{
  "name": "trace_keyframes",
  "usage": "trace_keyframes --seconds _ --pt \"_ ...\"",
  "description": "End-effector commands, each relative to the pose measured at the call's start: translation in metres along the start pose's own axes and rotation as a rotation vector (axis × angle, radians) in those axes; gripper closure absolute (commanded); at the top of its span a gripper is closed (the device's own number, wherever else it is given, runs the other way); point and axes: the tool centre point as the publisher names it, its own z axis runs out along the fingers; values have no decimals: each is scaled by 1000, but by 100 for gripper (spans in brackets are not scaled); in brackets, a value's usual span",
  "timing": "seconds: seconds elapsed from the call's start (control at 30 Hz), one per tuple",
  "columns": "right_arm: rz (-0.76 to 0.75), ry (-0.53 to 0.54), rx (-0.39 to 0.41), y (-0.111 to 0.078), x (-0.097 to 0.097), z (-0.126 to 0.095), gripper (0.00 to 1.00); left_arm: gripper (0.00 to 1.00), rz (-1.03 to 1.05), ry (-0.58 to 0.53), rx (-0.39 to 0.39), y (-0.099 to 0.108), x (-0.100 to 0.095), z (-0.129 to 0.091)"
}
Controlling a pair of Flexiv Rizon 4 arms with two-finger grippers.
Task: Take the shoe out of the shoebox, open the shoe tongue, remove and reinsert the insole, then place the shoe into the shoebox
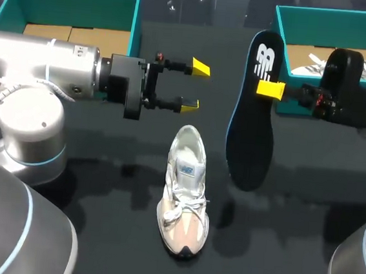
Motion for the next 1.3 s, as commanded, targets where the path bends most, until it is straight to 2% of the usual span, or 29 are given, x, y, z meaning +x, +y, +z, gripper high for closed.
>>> trace_keyframes --seconds 0.03,0.1,0.2,0.23,0.57,0.77,1.0,1.3 --pt "113 21 -8 10 -28 11 100 0 2 0 -1 1 0 2" --pt "161 10 -28 14 -36 12 100 0 2 0 -1 1 0 2" --pt "215 -1 -7 13 -46 16 100 0 2 0 -1 1 0 2" --pt "179 -2 22 13 -45 18 100 0 2 0 -1 1 0 2" --pt "179 -2 22 13 -45 18 100 0 5 -3 1 0 -1 2" --pt "365 -66 -3 11 -63 16 100 0 13 -24 5 -2 -4 2" --pt "473 -94 -18 8 -79 16 100 0 14 -30 -2 -6 -6 -3" --pt "445 -100 -20 8 -80 12 100 0 13 -30 -6 -6 -8 -6"
